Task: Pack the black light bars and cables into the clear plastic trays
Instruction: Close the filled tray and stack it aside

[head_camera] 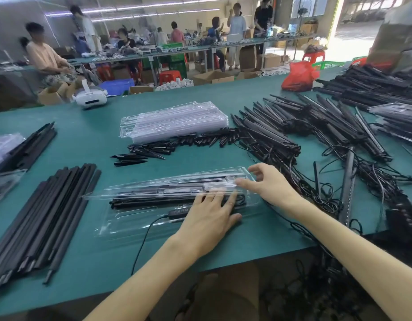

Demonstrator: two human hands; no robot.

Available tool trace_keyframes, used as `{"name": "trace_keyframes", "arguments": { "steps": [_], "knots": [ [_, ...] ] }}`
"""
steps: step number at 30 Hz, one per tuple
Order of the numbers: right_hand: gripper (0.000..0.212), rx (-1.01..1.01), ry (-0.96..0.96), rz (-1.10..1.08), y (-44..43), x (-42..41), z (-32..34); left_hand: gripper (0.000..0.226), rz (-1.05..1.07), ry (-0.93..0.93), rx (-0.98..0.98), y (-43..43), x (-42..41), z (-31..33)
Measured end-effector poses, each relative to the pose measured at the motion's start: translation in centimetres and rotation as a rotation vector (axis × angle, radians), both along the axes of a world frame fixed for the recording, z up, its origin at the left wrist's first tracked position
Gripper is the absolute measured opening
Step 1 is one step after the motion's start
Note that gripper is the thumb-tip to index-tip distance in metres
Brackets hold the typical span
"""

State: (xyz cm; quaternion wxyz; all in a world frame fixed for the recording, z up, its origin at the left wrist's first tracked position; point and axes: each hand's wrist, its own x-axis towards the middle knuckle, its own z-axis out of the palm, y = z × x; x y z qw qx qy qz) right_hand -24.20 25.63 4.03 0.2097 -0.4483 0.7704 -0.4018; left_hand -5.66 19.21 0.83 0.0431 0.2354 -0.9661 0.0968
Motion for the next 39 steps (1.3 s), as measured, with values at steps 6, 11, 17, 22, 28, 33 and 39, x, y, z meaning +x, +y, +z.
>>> {"name": "trace_keyframes", "arguments": {
  "steps": [6, 11, 17, 22, 28, 33, 39],
  "knots": [
    [0.068, 0.081, -0.053, -0.025, 0.2, -0.3, -0.9, 0.063, 0.058, 0.071, 0.122, 0.2, 0.1, -0.7],
    [0.058, 0.211, -0.014, 0.016, -0.3, -0.7, 0.4, 0.071, 0.104, 0.087, 0.188, 0.6, -0.3, -1.2],
    [0.057, 0.259, -0.145, 0.037, 0.0, -0.1, 0.5, 0.07, 0.116, 0.175, 0.183, 0.1, 0.8, -0.9],
    [0.056, 0.188, -0.348, 0.055, -0.5, 0.8, 0.4, 0.057, 0.109, 0.203, 0.157, -1.3, 1.6, -0.2],
    [0.034, 0.081, -0.742, 0.08, -2.0, 1.6, -0.2, 0.045, 0.126, 0.248, 0.15, -3.1, 1.9, -0.3],
    [0.022, 0.017, -0.871, 0.035, -3.2, 1.5, -1.1, 0.044, 0.145, 0.25, 0.171, -4.5, 1.7, -0.5],
    [0.023, -0.008, -0.79, 0.035, -3.6, 1.7, -1.9, 0.061, 0.13, 0.282, 0.143, -4.1, 1.8, -1.1]
  ]
}}
